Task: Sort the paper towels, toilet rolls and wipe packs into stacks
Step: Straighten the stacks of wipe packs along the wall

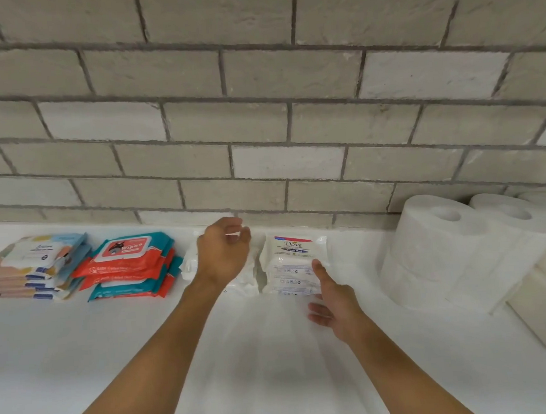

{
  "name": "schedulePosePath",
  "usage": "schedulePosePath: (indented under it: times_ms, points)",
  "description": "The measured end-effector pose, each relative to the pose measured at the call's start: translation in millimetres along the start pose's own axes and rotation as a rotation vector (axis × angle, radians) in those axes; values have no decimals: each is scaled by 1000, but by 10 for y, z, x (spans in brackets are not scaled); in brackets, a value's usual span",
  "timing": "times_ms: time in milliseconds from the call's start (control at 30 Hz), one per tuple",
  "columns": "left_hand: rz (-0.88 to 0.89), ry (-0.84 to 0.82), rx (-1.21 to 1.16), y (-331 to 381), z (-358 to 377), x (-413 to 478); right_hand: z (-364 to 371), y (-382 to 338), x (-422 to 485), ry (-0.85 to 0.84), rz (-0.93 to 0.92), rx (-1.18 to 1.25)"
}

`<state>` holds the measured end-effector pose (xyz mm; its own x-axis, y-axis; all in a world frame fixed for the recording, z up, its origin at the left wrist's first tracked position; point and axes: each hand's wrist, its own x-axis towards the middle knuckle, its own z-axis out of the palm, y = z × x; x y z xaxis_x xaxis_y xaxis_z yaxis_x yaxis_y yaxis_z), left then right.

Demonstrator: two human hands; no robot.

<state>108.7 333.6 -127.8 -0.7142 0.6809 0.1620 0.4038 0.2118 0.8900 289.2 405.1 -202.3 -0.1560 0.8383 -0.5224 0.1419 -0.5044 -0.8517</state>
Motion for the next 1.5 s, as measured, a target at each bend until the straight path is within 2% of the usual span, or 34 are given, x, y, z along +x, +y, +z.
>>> schedulePosePath:
  times_ms: [100, 167, 233, 300, 433, 833, 1033, 1267, 1367, 1500]
  points:
    - [42, 154, 24, -119, -246, 82, -9, -44, 21, 144, -109, -100]
    - [45, 206, 89, -244, -381, 155, -15, -76, 32, 162, -185, -71]
    - [-30, 131, 214, -387, -453, 220, 11, -120, 3, 49, -209, -15]
    - [-124, -17, 248, -523, -454, 258, 65, -138, -26, -38, -190, 28]
    - [-234, -226, 136, -691, -413, 279, 182, -111, -21, -39, -194, 65]
    - [-299, -359, -48, -806, -441, 306, 488, -86, 24, -103, -202, 4]
    - [-291, -370, -81, -815, -424, 305, 494, -126, -41, -88, -170, -37]
    - [-299, -327, -63, -835, -526, 323, 489, -133, -157, 41, -226, -58]
    - [-235, -311, -5, -811, -603, 298, 482, -123, -218, 64, -241, -46]
    - [-63, -285, 132, -781, -731, 195, 447, -96, -325, 98, -253, -23]
